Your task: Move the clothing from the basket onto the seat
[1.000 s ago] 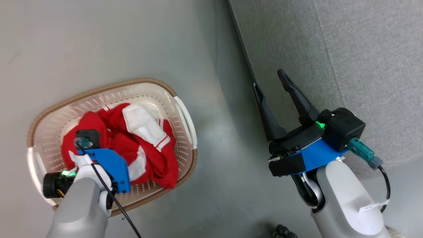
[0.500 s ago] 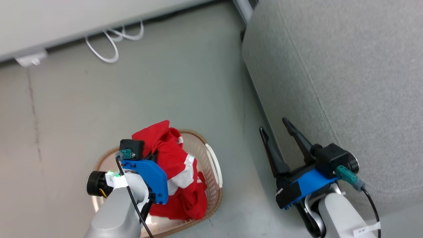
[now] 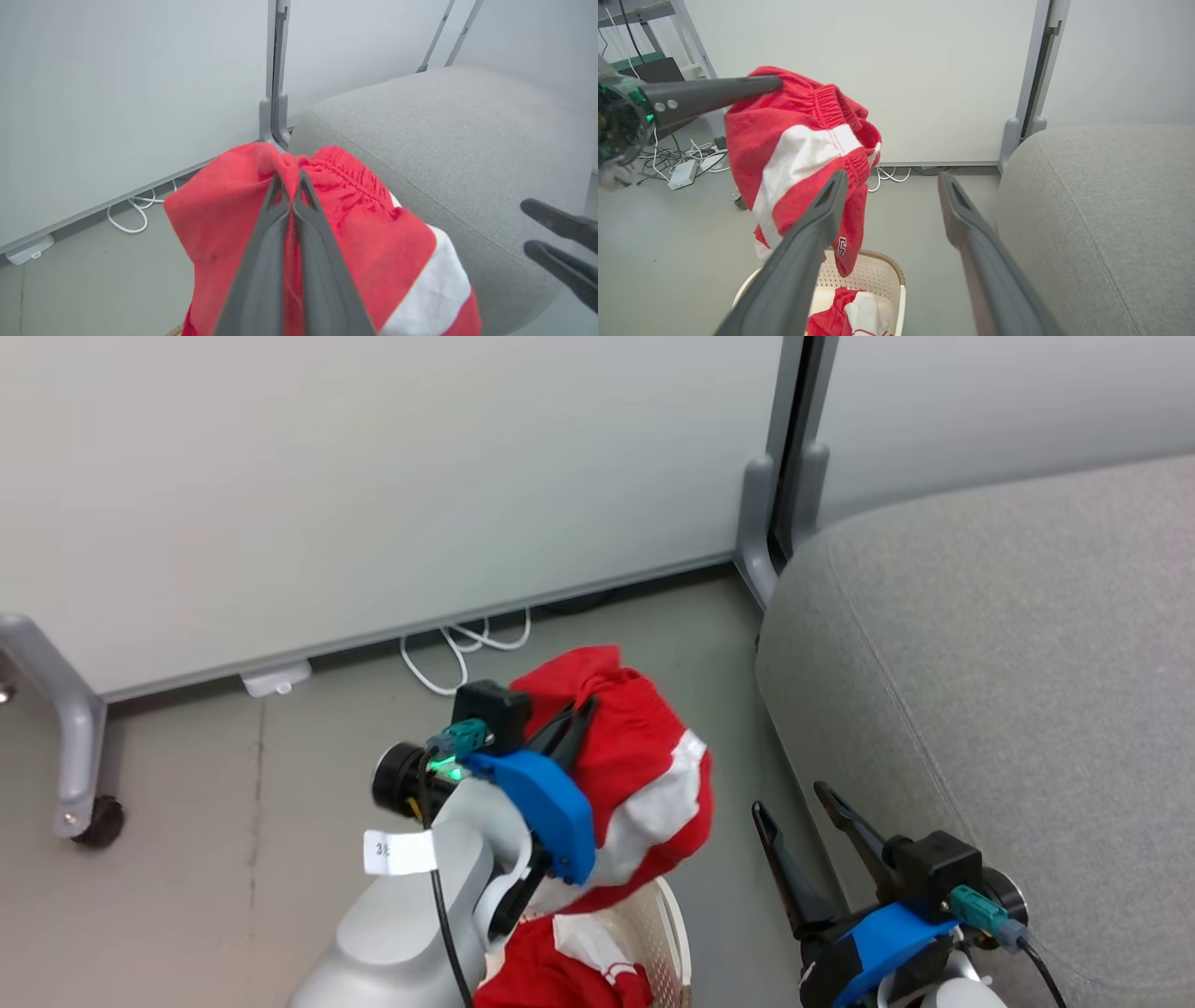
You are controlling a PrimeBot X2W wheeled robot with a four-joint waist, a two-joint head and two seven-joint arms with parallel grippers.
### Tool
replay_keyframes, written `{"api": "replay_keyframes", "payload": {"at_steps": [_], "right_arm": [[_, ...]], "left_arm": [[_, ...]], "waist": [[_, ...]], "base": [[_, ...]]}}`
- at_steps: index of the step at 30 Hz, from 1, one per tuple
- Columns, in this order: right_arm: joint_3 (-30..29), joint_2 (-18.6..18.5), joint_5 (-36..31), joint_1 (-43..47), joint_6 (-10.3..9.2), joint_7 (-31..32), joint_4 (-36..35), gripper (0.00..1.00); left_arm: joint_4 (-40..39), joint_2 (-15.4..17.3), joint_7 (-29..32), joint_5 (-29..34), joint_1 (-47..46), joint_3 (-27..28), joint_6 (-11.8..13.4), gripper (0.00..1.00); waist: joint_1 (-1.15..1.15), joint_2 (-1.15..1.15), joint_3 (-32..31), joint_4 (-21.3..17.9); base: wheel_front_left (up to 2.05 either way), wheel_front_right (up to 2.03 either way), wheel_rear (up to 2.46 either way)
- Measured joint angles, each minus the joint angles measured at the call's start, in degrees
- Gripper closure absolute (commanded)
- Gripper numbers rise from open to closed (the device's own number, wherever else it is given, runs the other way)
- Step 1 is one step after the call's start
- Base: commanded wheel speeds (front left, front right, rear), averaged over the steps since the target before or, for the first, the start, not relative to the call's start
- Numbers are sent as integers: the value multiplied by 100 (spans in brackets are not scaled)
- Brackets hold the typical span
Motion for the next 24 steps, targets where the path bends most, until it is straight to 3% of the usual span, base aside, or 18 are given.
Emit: {"api": "replay_keyframes", "payload": {"at_steps": [11,24], "right_arm": [[-13,0,0,328,0,233,-290,0],[89,0,30,395,0,299,-374,0]], "left_arm": [[-686,-10,80,-720,-727,-855,245,100],[-532,-8,-52,-1224,-984,-1429,457,100]], "waist": [[1,0,-449,294],[2,0,-488,284]], "base": [[0,0,0],[0,0,0]]}}
